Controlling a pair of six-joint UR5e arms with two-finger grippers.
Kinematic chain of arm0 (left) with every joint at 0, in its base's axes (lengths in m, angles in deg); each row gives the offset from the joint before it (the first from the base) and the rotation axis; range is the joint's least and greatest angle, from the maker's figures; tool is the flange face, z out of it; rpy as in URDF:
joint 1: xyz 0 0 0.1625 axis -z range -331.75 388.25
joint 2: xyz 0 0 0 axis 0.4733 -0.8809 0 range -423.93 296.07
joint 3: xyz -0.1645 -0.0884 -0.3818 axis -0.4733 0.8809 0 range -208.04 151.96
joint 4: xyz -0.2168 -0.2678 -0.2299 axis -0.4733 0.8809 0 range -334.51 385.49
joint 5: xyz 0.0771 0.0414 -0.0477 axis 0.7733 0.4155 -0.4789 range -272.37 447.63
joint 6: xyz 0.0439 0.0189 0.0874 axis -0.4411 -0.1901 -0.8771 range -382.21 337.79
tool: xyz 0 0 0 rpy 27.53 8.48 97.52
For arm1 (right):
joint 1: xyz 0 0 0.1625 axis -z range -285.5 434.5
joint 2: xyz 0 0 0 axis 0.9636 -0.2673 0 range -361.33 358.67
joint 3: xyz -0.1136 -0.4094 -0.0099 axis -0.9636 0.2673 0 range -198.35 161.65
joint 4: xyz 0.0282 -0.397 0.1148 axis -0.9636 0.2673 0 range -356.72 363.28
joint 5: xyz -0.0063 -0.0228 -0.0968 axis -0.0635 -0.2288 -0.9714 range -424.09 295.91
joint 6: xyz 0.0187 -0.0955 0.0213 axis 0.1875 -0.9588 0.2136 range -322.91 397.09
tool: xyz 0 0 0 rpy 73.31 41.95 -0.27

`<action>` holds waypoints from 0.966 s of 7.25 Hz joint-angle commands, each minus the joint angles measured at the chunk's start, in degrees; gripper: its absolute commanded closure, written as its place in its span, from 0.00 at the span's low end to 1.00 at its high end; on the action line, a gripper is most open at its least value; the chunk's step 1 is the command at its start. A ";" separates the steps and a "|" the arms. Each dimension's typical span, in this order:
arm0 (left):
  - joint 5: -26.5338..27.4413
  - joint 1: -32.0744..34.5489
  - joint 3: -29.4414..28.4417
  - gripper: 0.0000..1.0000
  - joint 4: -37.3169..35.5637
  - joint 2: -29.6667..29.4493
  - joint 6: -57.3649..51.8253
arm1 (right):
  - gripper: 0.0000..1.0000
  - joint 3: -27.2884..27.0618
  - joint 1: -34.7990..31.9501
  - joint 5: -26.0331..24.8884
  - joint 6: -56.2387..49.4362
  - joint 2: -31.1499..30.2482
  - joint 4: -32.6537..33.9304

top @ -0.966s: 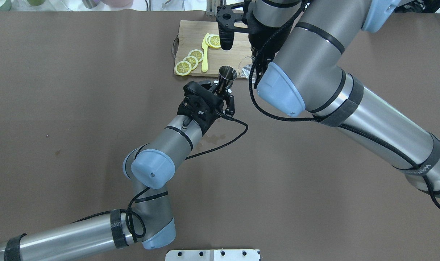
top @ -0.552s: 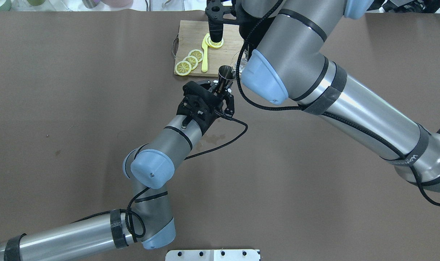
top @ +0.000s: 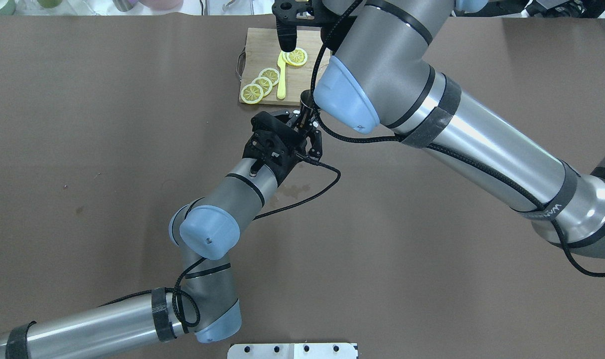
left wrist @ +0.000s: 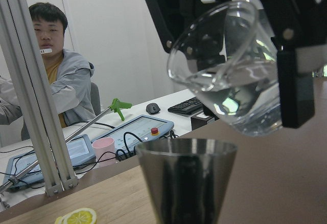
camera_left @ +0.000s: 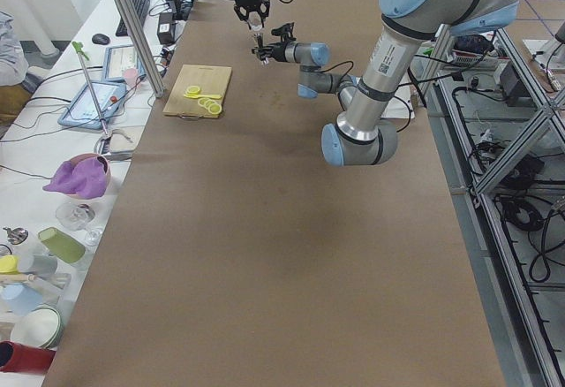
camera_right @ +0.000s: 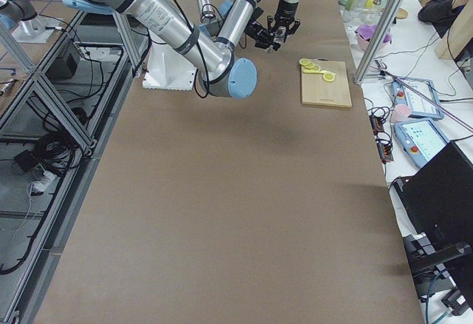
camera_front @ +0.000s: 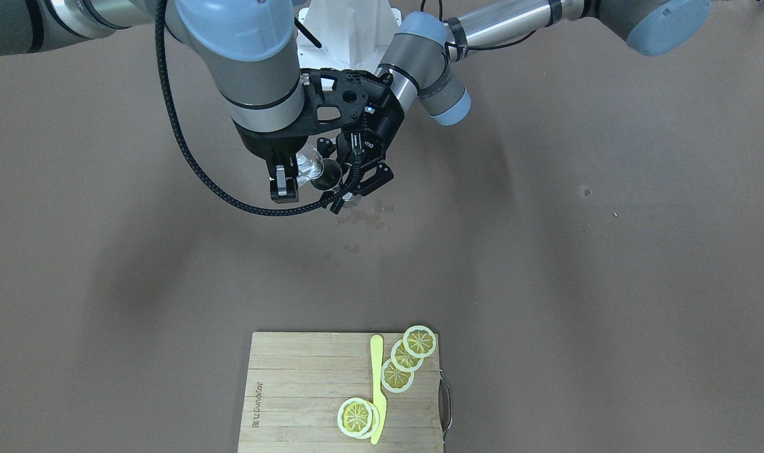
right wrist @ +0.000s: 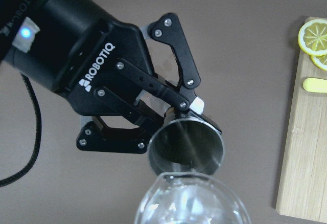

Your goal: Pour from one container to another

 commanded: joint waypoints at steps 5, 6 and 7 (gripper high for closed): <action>0.00 0.00 0.02 1.00 0.09 0.00 0.00 | 1.00 0.29 0.51 -2.70 -5.11 1.41 7.08; 0.09 0.00 0.02 1.00 0.52 0.00 0.00 | 1.00 0.98 0.42 -2.79 -6.42 1.94 7.97; 0.09 0.00 -0.06 1.00 0.70 0.09 0.00 | 1.00 2.12 0.51 -3.40 -6.52 2.55 7.97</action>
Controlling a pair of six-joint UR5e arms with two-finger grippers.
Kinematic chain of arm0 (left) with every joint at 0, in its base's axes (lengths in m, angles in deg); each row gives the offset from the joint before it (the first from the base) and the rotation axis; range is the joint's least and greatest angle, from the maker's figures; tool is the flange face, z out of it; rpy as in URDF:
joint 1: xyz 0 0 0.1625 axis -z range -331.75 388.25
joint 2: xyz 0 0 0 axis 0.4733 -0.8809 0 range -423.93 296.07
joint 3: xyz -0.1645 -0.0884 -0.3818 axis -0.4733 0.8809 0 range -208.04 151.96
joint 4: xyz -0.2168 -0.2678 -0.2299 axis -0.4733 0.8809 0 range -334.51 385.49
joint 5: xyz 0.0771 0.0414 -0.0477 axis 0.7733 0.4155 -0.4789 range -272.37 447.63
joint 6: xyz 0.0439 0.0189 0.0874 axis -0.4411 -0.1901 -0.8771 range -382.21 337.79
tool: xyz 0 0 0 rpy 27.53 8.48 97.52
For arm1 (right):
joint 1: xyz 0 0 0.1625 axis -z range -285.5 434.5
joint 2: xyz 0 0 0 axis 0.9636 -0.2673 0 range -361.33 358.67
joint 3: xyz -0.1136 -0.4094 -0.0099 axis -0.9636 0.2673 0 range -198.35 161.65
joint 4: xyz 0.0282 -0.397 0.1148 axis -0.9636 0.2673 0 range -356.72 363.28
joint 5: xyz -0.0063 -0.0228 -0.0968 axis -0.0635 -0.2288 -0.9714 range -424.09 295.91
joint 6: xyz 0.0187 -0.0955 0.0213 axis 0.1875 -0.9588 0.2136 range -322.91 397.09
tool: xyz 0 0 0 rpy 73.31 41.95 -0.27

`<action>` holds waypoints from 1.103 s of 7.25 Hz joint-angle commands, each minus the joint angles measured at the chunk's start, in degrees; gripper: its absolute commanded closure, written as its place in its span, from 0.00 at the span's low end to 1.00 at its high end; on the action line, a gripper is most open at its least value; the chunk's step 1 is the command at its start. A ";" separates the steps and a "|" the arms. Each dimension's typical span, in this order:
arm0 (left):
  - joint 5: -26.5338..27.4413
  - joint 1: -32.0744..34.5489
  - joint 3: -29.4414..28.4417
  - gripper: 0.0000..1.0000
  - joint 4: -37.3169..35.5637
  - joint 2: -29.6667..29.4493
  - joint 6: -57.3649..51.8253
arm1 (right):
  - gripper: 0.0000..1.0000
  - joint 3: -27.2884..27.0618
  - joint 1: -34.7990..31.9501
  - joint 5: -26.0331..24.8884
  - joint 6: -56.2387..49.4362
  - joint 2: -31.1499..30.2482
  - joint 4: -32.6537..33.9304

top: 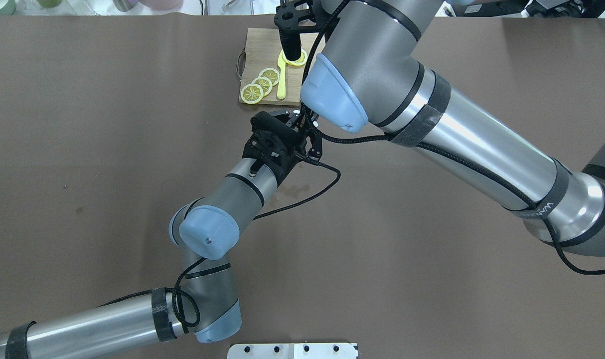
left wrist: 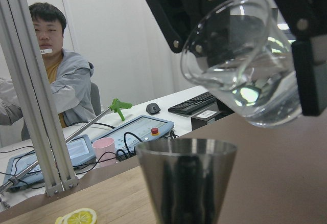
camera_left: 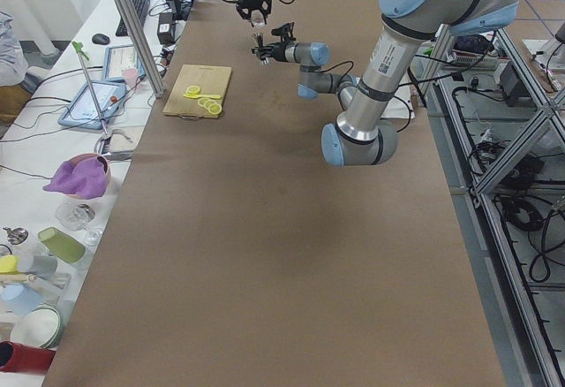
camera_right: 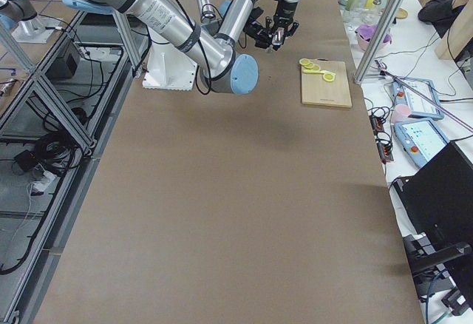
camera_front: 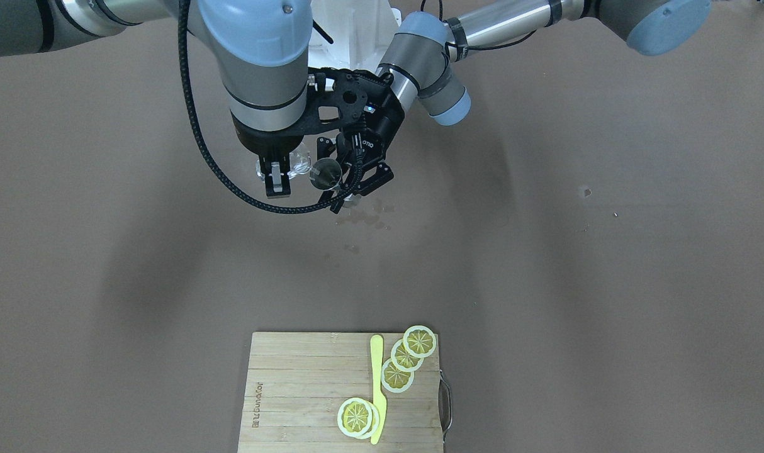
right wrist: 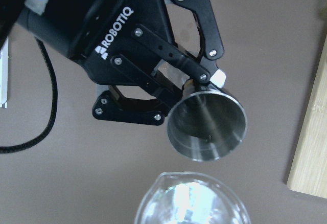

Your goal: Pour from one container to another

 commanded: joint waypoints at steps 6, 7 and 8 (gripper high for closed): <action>0.03 0.00 -0.08 1.00 0.46 0.06 0.09 | 1.00 6.85 0.49 -1.96 -2.79 4.76 2.17; 0.03 0.00 -0.08 1.00 0.63 0.06 0.09 | 1.00 6.94 0.58 -2.23 -2.80 4.94 2.35; 0.12 0.00 -0.08 1.00 0.81 0.15 0.09 | 1.00 6.95 0.58 -2.84 -2.80 5.20 2.87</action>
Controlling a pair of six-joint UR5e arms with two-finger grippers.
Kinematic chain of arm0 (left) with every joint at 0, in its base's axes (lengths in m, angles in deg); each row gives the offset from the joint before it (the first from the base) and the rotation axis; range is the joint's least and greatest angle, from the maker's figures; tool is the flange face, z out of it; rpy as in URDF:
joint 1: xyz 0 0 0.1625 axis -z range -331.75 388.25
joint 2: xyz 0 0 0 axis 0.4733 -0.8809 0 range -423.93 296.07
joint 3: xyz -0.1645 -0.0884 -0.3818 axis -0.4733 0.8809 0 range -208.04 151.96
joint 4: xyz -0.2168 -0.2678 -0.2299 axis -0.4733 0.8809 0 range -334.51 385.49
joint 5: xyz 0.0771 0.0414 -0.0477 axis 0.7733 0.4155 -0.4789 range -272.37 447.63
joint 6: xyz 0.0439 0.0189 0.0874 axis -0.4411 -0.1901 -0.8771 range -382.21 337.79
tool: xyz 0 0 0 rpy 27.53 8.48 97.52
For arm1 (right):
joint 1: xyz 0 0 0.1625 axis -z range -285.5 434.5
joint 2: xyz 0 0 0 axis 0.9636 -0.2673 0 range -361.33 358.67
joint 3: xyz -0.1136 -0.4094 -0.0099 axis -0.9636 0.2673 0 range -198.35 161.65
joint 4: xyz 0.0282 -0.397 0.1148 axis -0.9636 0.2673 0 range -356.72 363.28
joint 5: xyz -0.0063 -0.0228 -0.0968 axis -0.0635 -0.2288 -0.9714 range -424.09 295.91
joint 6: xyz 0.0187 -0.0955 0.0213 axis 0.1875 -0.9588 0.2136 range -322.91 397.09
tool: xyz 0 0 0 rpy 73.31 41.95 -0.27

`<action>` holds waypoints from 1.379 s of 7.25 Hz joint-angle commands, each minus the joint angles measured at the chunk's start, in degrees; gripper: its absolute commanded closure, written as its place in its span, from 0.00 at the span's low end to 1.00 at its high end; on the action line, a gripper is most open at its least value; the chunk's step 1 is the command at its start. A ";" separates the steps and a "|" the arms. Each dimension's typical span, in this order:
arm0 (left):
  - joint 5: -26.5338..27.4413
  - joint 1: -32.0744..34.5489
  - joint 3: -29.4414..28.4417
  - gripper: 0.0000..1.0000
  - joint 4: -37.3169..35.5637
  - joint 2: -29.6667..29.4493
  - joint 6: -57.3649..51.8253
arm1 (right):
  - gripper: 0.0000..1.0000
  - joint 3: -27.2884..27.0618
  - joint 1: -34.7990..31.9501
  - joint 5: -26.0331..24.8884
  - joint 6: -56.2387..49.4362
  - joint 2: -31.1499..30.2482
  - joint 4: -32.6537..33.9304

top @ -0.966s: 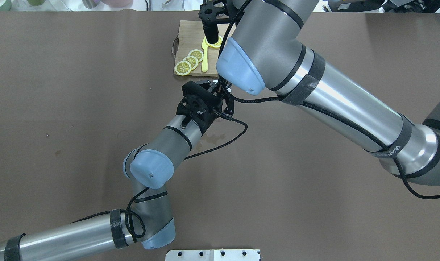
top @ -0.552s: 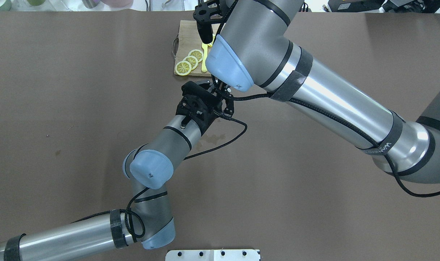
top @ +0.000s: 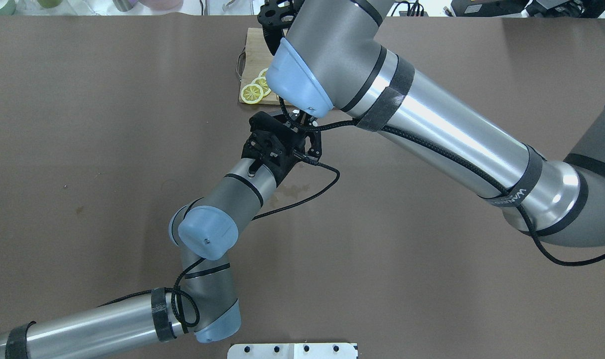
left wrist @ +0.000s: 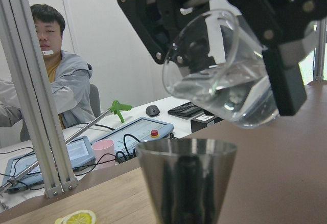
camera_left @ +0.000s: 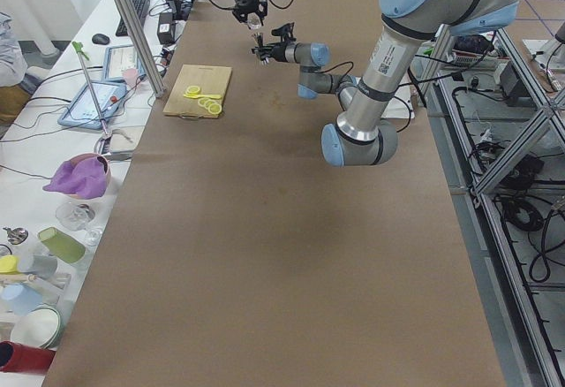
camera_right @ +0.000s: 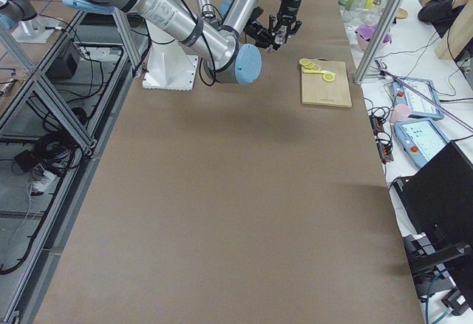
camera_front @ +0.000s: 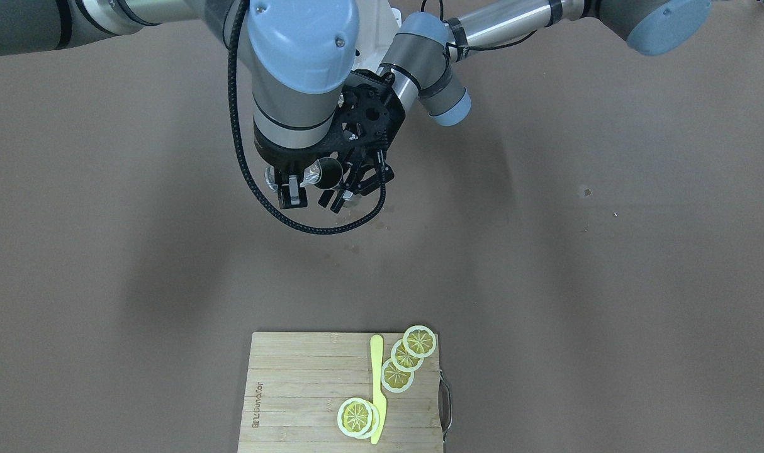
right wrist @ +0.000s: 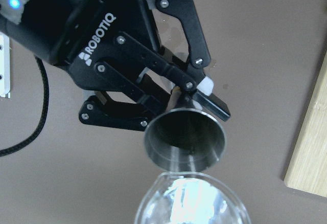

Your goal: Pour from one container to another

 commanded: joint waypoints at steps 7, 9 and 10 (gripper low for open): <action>-0.02 0.00 0.00 1.00 0.20 0.06 0.00 | 1.00 1.40 0.99 -2.28 -0.18 1.54 2.54; -0.02 0.00 0.00 1.00 0.20 0.06 0.00 | 1.00 2.02 1.44 -3.07 -0.36 1.89 2.80; -0.02 0.00 0.00 1.00 0.20 0.06 0.00 | 1.00 2.45 1.44 -3.17 -0.44 2.16 3.33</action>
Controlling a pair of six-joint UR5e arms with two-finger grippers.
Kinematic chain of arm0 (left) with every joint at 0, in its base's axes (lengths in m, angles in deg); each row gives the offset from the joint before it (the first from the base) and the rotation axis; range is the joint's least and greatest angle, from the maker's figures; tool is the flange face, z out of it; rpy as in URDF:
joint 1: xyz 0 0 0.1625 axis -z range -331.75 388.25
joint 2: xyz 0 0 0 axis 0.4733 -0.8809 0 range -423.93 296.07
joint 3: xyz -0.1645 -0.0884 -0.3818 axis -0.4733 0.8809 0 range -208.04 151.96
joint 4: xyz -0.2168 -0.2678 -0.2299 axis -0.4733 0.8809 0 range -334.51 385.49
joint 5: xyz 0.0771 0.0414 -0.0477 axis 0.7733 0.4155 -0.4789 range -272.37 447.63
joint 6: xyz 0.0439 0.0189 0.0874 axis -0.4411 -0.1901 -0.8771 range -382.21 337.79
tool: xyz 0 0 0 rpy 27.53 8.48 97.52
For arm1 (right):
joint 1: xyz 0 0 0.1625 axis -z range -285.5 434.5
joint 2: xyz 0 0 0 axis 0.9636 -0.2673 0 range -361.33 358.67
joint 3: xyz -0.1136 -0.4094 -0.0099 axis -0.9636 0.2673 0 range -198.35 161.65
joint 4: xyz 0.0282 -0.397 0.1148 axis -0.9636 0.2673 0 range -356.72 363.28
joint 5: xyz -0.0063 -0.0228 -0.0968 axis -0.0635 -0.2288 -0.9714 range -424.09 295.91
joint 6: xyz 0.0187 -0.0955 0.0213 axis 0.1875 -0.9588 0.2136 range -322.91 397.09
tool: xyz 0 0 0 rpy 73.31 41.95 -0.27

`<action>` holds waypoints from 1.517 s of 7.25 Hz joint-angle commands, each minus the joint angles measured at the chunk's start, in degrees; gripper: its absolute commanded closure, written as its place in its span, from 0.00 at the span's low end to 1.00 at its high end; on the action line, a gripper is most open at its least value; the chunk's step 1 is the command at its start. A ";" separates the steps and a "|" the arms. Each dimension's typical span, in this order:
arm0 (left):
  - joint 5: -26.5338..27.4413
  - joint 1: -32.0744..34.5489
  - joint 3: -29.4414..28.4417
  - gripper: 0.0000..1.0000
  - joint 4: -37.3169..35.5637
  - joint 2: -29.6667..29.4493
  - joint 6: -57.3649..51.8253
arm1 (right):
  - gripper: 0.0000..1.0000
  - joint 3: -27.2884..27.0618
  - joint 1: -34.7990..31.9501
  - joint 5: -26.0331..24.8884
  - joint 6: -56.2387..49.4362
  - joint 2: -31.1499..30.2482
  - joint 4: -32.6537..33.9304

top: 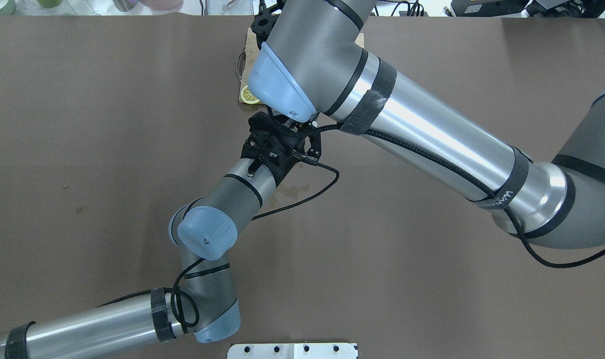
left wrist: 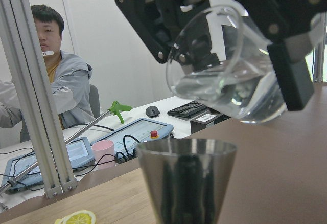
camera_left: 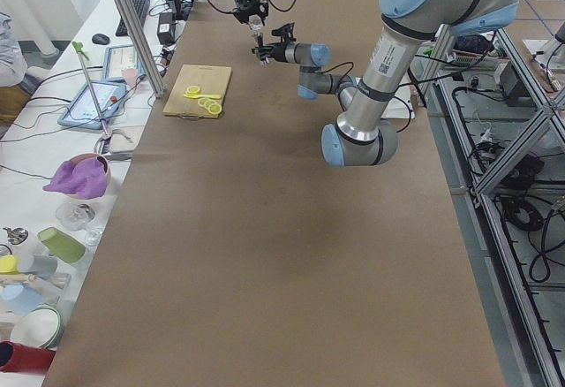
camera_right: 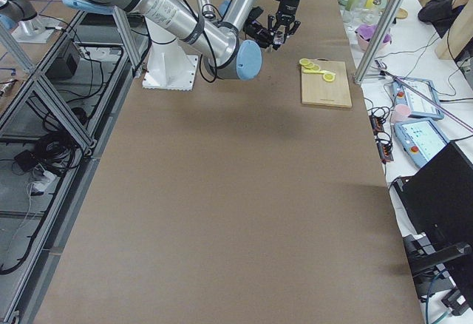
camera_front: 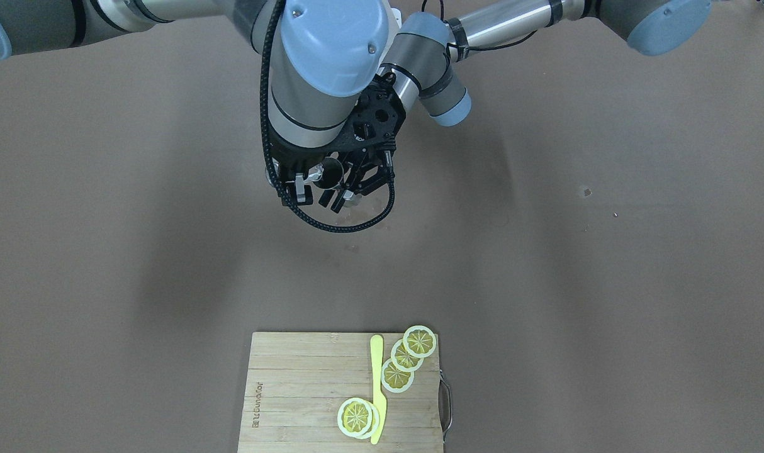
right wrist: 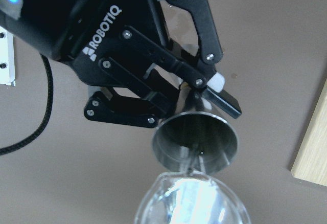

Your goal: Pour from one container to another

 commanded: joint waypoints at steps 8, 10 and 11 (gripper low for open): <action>0.00 0.00 0.00 1.00 0.00 0.00 0.00 | 1.00 -7.49 -0.50 0.72 -1.96 -4.33 -2.85; 0.00 0.00 0.09 1.00 0.00 0.00 0.00 | 1.00 -12.67 -1.64 2.56 -1.69 -7.75 -5.04; 0.00 0.00 0.09 1.00 0.00 0.00 0.00 | 1.00 -14.96 -4.17 5.61 -1.60 -10.20 -7.50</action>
